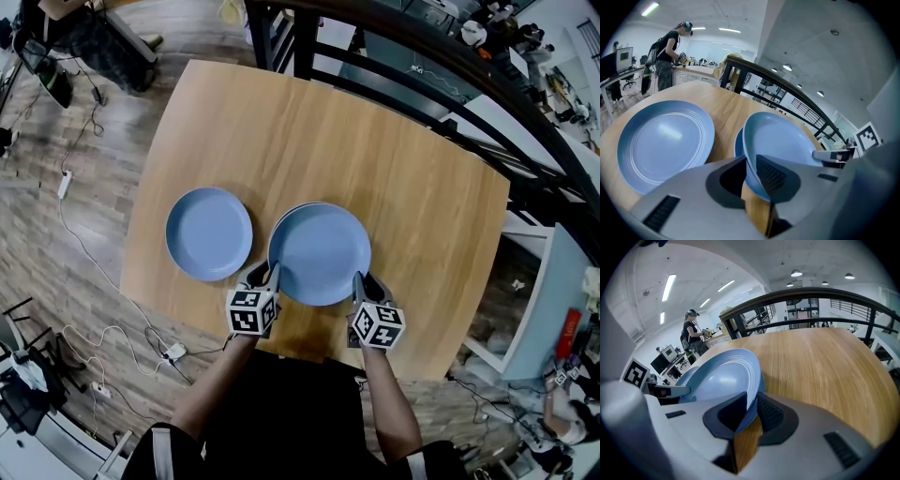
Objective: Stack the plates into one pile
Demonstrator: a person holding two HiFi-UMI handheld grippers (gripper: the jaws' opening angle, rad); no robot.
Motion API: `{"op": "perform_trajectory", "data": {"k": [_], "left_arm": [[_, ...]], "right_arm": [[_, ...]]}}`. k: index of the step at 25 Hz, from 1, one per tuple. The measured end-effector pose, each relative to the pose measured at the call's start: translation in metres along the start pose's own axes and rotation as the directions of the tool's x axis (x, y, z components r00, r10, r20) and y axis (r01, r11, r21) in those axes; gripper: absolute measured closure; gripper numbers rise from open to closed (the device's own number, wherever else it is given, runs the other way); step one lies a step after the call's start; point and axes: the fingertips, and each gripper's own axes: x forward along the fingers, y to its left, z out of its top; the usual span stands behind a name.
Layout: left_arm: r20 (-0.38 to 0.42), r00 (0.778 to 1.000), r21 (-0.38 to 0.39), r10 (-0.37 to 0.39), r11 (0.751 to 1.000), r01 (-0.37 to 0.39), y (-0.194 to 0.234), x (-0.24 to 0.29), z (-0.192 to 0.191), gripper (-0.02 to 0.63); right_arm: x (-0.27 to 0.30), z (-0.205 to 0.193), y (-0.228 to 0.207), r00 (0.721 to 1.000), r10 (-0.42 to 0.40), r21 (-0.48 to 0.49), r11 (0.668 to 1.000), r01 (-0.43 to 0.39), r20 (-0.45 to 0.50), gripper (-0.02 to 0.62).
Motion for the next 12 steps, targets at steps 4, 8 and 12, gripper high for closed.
{"op": "perform_trajectory", "data": {"k": [4,8,12], "left_arm": [[-0.026,1.0,-0.002,0.001,1.0,-0.001,0.003,0.005,-0.003,0.528],[-0.038,0.999,-0.001,0.003,1.0,-0.003,0.004,0.01,-0.007,0.528],[-0.048,0.999,0.001,0.012,1.0,-0.012,0.007,0.012,-0.009,0.526]], "right_arm": [[0.006,-0.004,-0.001,1.0,-0.002,0.007,1.0,0.002,-0.021,0.512],[0.01,-0.008,-0.005,0.999,-0.004,0.008,1.0,0.004,-0.033,0.511],[0.014,-0.009,-0.004,0.999,-0.005,0.001,1.0,0.005,-0.038,0.511]]}}
